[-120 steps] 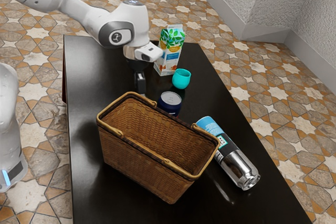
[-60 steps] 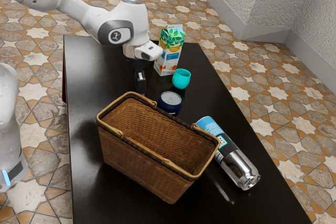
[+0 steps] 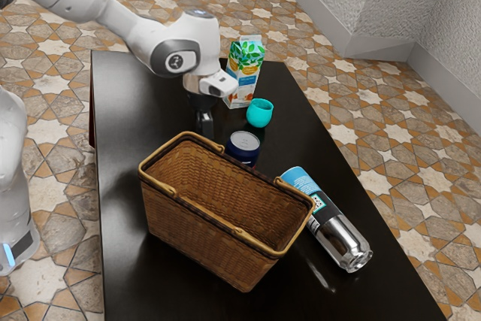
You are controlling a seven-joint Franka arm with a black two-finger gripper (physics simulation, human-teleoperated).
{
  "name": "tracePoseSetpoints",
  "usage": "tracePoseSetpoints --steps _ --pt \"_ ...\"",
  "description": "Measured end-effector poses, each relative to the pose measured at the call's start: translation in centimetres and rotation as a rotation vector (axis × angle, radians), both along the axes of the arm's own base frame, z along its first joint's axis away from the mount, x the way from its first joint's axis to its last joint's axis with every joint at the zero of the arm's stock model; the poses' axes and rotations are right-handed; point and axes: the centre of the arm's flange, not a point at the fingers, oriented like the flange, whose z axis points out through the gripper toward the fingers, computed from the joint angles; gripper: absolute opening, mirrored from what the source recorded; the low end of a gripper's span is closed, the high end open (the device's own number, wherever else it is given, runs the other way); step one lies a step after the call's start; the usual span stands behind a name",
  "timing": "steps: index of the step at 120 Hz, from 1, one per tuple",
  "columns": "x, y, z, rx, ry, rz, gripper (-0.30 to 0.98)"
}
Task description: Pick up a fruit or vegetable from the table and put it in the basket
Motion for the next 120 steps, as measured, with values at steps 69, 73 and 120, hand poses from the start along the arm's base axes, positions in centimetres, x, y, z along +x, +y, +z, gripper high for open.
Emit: tracePoseSetpoints --steps 69,73,120 --pt "1.1 -0.1 -0.2 -0.003 -0.002 -0.005 0.52" --pt "1.1 -0.2 -0.2 -0.004 -0.002 -0.005 0.45" --pt "1.5 -0.8 0.5 0.005 -0.015 -0.007 0.17"
